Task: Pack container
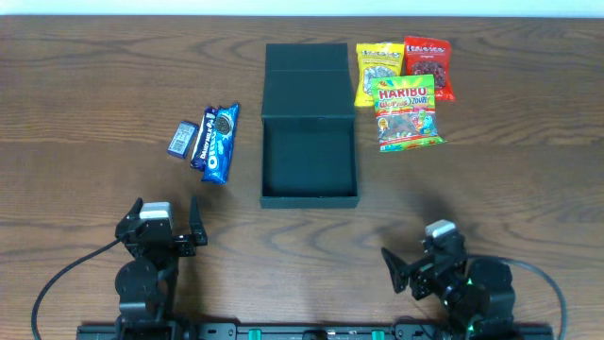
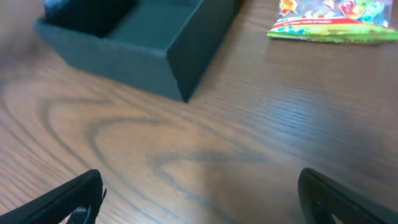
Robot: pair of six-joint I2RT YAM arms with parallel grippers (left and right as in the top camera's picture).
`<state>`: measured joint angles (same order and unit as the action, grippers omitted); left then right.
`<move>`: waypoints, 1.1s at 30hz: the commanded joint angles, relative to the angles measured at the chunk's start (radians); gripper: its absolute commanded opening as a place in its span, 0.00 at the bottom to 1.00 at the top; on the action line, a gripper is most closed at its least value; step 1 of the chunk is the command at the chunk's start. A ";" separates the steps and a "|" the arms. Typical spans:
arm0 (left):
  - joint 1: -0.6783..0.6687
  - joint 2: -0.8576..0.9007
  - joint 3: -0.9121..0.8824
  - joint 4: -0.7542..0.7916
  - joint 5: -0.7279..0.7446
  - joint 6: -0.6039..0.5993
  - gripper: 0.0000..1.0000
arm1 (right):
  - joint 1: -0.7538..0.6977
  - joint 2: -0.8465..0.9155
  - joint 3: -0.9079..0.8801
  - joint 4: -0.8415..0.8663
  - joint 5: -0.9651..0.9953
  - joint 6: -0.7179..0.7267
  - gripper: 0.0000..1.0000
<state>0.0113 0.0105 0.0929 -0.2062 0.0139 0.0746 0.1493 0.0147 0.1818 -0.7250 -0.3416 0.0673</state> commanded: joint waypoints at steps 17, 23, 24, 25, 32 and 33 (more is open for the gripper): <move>0.003 -0.007 -0.029 -0.010 -0.022 -0.008 0.95 | 0.009 -0.009 -0.007 0.185 -0.037 0.642 0.99; 0.003 -0.007 -0.029 -0.010 -0.022 -0.008 0.95 | 0.009 0.015 -0.006 0.415 -0.028 0.634 0.91; 0.003 -0.007 -0.029 -0.010 -0.021 -0.008 0.95 | 0.009 0.034 -0.006 0.450 -0.027 0.626 0.90; 0.003 -0.007 -0.029 -0.010 -0.021 -0.008 0.95 | 0.008 0.055 -0.005 0.476 -0.024 0.624 0.90; 0.003 -0.007 -0.029 -0.010 -0.021 -0.008 0.95 | 0.008 0.348 0.074 0.569 0.035 0.532 0.90; 0.003 -0.007 -0.029 -0.010 -0.021 -0.008 0.95 | 0.008 0.394 0.094 0.570 0.056 0.513 0.90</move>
<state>0.0113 0.0105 0.0929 -0.2070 0.0135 0.0746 0.1497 0.3126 0.2100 -0.1627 -0.3481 0.6518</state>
